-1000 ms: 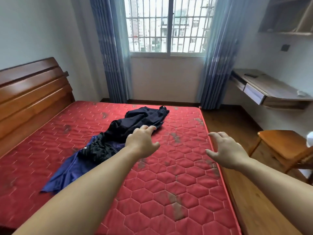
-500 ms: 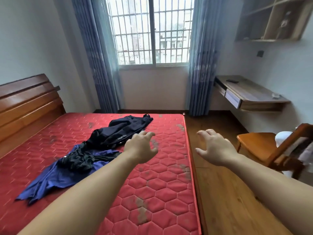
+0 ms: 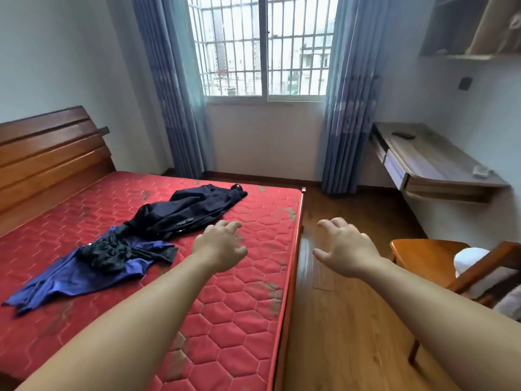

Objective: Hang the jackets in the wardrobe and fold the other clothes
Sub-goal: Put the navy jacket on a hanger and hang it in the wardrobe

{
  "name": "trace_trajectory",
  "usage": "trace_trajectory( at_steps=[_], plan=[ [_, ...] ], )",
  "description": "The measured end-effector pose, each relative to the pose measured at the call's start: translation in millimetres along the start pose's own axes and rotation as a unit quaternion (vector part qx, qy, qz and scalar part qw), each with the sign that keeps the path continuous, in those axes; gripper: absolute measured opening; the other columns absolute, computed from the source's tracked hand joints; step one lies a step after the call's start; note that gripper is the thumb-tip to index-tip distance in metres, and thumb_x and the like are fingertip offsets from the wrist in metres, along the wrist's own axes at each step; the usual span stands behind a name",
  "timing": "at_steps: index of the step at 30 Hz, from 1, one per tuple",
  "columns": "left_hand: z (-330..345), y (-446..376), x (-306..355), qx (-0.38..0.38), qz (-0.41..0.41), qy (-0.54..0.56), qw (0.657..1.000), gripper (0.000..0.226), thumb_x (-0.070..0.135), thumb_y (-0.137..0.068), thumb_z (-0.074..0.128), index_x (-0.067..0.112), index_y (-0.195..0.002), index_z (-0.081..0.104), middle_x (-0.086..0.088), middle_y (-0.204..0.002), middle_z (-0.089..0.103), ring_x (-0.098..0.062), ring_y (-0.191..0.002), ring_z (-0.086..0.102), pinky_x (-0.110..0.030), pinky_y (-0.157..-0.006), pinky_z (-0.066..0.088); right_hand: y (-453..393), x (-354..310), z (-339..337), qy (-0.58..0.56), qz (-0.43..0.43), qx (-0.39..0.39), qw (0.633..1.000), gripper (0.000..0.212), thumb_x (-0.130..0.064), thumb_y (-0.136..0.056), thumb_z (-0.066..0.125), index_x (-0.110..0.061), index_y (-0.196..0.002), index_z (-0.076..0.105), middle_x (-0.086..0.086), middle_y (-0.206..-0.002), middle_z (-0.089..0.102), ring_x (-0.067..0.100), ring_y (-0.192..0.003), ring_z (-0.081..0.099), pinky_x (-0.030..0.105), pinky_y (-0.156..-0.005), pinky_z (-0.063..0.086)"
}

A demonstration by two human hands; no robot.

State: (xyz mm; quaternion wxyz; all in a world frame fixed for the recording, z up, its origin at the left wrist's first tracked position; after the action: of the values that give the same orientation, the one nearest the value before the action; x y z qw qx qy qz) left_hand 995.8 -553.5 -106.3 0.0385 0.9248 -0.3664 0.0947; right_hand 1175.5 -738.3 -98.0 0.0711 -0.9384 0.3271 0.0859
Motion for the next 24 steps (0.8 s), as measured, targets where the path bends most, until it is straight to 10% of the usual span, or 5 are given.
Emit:
trace_trajectory(
  at_steps=[24],
  plan=[
    [74.5, -383.7, 112.2, 0.023, -0.24, 0.064, 0.968, 0.06, 0.047, -0.084, 0.054, 0.036, -0.142, 0.039, 0.007, -0.142, 0.042, -0.019, -0.13, 0.042, -0.038, -0.103, 0.041, -477.9, 181.4, 20.2, -0.031, -0.207, -0.087, 0.974, 0.064, -0.054, -0.086, 0.056, -0.033, -0.143, 0.036, -0.007, -0.148, 0.036, 0.016, -0.127, 0.047, 0.035, -0.098, 0.047]
  ],
)
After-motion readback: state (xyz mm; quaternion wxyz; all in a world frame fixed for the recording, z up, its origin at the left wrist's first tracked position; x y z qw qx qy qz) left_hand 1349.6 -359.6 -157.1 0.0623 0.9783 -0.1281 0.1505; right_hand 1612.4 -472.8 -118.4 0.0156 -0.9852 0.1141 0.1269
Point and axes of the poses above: each hand's wrist, its own y-axis away from the middle knuckle, its own z-axis out of the palm, x = y × z, the point moved 1 cm from there along -y, towards the middle knuckle
